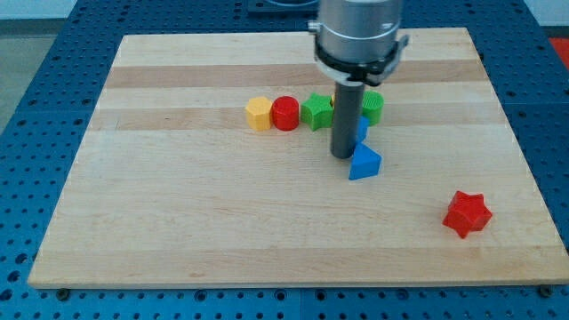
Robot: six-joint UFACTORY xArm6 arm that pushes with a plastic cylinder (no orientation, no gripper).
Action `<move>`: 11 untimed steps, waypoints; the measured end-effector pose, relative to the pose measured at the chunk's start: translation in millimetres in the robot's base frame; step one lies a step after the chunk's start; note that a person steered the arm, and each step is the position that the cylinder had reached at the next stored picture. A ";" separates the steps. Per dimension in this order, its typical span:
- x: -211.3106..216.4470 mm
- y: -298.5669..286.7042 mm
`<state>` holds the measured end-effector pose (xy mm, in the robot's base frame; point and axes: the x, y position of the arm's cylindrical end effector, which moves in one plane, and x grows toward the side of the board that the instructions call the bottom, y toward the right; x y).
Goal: Move the triangle towards the bottom right
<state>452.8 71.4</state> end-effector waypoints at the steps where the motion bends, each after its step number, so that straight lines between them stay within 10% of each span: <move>1: 9.2 9.1; 11: 25.1 115.2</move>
